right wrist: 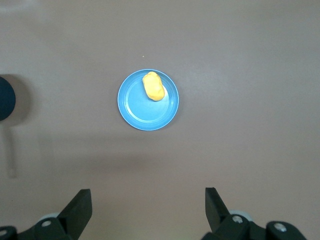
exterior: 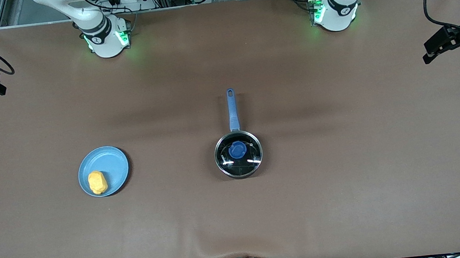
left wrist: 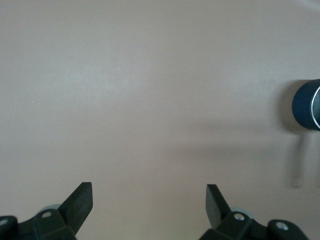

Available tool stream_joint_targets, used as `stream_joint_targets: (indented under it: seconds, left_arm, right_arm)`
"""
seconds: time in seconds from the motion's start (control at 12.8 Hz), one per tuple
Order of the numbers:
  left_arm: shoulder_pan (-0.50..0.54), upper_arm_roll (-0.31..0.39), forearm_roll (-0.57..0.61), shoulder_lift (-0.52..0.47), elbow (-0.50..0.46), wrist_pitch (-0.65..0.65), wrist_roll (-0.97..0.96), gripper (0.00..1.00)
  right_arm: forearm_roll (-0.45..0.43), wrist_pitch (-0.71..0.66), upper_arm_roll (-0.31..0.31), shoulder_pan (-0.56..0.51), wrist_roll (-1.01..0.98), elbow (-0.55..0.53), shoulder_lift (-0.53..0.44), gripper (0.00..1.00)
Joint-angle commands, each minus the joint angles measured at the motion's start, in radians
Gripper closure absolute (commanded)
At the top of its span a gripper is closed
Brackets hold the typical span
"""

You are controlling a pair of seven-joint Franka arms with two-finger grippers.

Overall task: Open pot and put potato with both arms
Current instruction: 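Move the right gripper toward the blue plate with the potato, then lower the right gripper over the yellow potato and close on it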

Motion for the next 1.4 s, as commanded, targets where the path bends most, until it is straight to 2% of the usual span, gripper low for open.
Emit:
stream_joint_targets:
  seconds: [0.0,0.31,0.54,1.32]
  left_arm:
    - [0.000,-0.008,0.023,-0.017,-0.012,0.013,0.008,0.00]
    - [0.024,-0.011,0.021,-0.007,-0.006,0.007,-0.009,0.00]
    - [0.032,-0.008,0.020,-0.001,0.011,0.007,-0.005,0.00]
    - [0.026,-0.010,0.004,0.010,0.016,0.006,-0.009,0.00]
  right_arm:
    - [-0.008,-0.004,0.014,-0.024,0.009,0.021,0.018,0.00]
    - [-0.002,-0.001,0.016,-0.018,0.006,0.015,0.041,0.00]
    - [0.008,0.022,0.019,-0.001,0.006,0.015,0.131,0.00]
    - [0.009,0.425,0.022,0.022,-0.089,0.016,0.518,0.00]
